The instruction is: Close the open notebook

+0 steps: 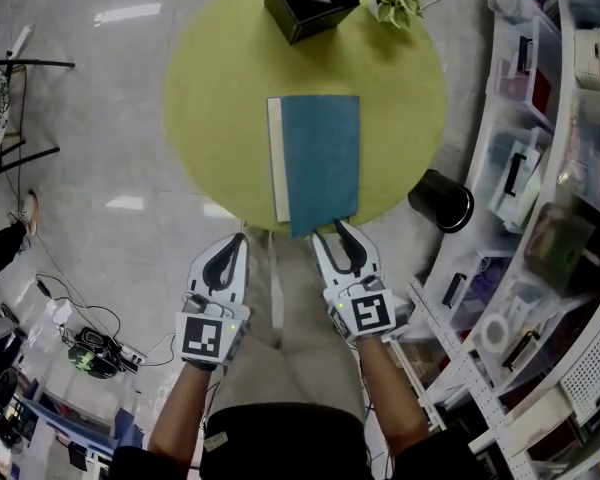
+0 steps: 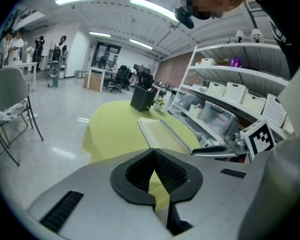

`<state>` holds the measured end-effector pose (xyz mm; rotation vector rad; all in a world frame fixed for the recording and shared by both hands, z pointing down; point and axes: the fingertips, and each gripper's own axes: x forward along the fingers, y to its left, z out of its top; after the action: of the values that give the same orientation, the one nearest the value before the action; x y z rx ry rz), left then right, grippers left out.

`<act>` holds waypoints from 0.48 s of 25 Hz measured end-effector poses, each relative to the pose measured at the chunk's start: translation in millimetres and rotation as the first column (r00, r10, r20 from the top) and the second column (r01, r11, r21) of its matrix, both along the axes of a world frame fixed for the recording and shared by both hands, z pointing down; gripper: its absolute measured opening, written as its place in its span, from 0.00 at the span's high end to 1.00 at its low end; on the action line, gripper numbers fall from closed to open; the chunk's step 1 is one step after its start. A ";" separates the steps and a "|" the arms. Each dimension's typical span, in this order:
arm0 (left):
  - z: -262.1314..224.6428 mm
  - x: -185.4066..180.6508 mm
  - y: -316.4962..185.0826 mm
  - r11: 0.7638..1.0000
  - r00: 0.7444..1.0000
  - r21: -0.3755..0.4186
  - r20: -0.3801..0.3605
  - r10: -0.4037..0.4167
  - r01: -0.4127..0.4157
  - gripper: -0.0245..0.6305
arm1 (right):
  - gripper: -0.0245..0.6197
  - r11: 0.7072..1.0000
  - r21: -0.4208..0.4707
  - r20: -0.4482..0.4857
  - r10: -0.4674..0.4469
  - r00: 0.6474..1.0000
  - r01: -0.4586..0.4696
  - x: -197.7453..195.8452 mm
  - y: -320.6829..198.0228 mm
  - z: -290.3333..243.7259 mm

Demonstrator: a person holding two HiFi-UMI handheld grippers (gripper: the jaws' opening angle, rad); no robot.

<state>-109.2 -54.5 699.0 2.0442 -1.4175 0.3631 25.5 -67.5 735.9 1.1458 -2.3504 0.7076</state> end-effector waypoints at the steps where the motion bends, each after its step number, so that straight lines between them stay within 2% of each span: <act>1: 0.4 -1.2 0.4 1.000 1.000 0.000 0.000 -0.002 0.002 0.94 | 0.70 1.000 -0.007 0.002 -0.014 1.000 0.014 -3.6 1.3 1.1; 12: 2.1 -5.1 3.5 1.000 1.000 -0.001 -0.002 -0.013 0.013 0.94 | 0.66 0.998 -0.023 0.032 -0.053 0.998 0.054 -29.2 -6.5 6.3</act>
<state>-114.3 -50.9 701.2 2.0329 -1.4280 0.3558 -3.7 -74.0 742.2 1.0649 -2.3827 0.7377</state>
